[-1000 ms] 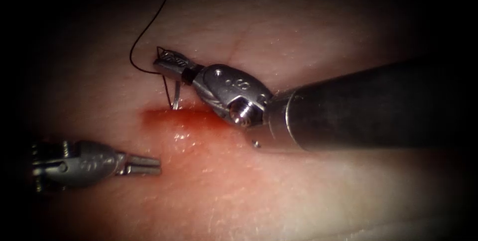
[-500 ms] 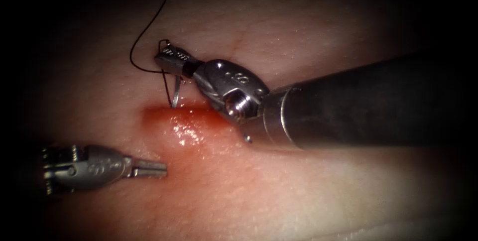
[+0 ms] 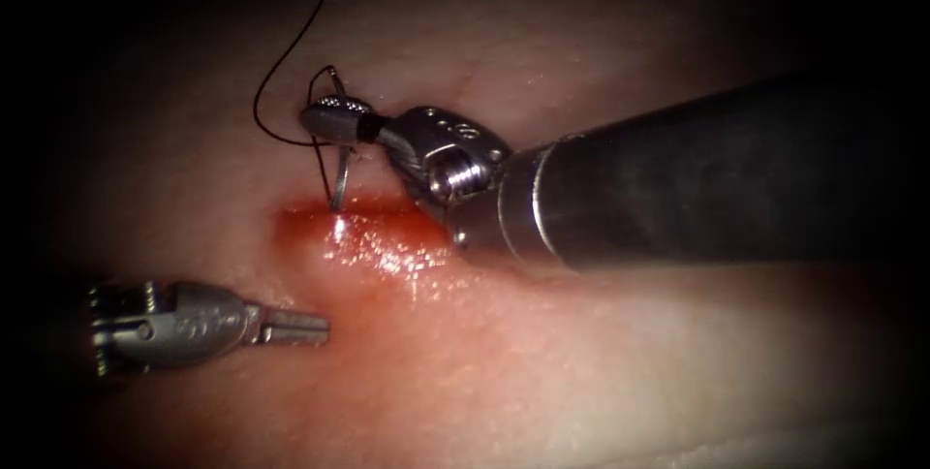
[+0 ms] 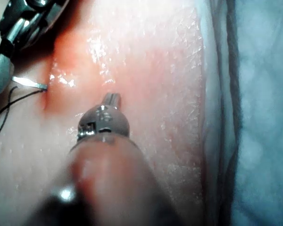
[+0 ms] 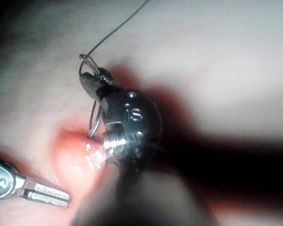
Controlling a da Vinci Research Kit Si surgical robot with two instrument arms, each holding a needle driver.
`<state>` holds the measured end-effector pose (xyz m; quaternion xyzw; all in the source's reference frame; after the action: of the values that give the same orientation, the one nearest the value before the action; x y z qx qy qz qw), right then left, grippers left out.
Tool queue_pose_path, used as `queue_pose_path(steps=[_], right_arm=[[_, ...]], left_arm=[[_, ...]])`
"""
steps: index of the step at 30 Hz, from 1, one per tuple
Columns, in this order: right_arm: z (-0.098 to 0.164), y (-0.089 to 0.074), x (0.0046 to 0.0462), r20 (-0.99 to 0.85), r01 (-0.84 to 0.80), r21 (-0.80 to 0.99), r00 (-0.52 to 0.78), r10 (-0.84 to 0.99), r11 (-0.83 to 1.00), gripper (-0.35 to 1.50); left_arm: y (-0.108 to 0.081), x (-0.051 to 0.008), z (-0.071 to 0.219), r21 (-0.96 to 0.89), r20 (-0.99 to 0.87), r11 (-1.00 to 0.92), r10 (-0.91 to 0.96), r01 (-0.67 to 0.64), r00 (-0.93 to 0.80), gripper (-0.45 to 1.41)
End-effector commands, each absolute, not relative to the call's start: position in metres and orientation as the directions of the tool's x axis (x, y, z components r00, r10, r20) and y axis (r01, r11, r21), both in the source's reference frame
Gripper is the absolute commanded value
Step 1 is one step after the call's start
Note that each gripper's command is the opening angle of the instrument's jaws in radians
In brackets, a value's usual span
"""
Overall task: Wound Closure
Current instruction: Push the needle through the bottom of the incision, then insert the needle through the bottom half of the cut
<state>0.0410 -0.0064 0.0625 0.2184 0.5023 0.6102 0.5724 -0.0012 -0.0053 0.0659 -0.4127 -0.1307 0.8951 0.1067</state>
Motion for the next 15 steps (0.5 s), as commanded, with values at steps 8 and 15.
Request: queue_pose_path(steps=[8,15], right_arm=[[0.0623,-0.0068,0.0423,-0.169,-0.411,0.911,-0.282,0.944,0.040,-0.35],[0.0619,-0.0078,0.0431,-0.031,-0.348,0.934,-0.288,0.957,-0.075,-0.35]], left_arm=[[-0.0053,-0.0016,0.0667,-0.320,-0.713,-0.944,0.296,-0.081,-0.636,-0.23],[-0.0051,-0.0014,0.0668,-0.320,-0.713,-0.944,0.295,-0.079,-0.636,-0.25]])
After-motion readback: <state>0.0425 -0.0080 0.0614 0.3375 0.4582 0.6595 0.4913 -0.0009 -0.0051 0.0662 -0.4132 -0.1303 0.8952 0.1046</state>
